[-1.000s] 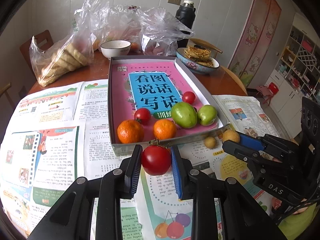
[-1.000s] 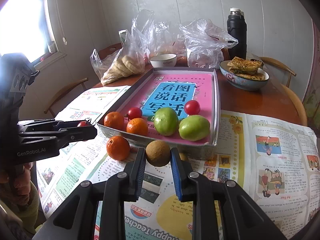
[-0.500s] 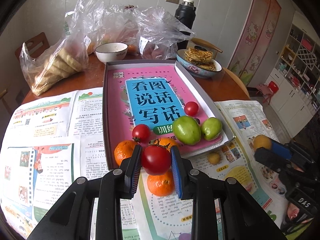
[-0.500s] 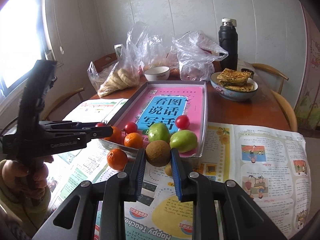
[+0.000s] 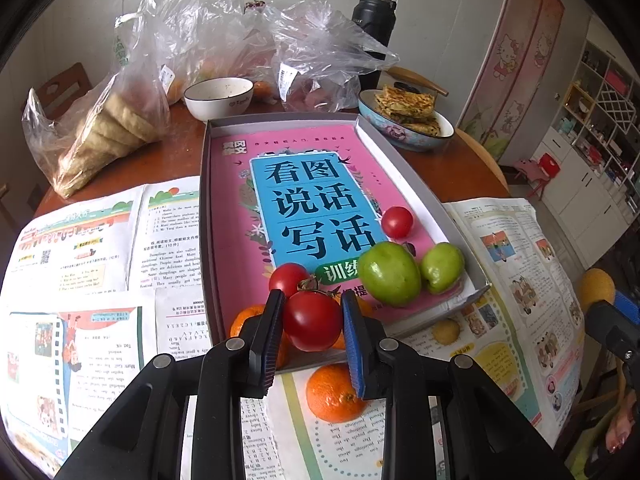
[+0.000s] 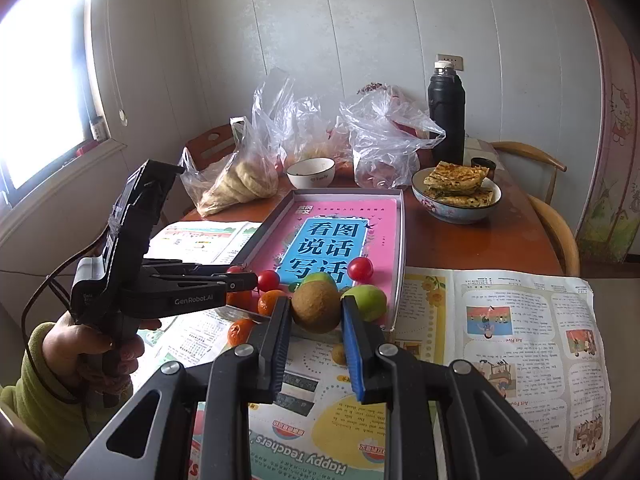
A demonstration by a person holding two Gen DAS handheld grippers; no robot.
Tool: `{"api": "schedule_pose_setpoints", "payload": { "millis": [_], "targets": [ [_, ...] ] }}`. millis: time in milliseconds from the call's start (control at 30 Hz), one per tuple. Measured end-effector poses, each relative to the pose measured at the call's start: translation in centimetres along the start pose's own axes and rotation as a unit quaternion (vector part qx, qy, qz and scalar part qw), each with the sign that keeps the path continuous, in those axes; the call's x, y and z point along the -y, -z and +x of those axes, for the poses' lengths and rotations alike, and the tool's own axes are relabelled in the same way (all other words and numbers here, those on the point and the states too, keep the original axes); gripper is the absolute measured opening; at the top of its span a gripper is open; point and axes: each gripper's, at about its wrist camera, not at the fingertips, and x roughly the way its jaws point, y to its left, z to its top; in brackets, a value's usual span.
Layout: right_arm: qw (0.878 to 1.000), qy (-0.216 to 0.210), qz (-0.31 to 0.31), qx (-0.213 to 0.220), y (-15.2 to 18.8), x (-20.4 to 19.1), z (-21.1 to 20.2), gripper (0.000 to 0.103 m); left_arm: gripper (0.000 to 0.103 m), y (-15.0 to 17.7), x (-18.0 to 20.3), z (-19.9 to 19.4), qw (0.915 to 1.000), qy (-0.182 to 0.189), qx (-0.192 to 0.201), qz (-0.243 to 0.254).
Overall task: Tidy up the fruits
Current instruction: 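Carry the tomato with the left tool while the right carries the kiwi over the tray, then open the right tool to drop the kiwi while the left releases the tomato in the tray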
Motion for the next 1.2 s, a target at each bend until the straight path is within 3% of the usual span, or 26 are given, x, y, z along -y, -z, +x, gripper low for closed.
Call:
{"api": "schedule_pose_setpoints", "payload": {
  "millis": [400, 1200],
  "targets": [
    [0.999, 0.006, 0.0, -0.047, -0.3, 0.4, 6.0, 0.026, 0.029, -0.3, -0.7, 1.7, 0.9999, -0.011, -0.012, -0.001],
    [0.996, 0.01, -0.021, -0.091, 0.8, 0.0, 11.7, 0.026, 0.029, -0.7, 0.1, 3.1, 0.9997, -0.007, -0.02, 0.008]
  ]
}}
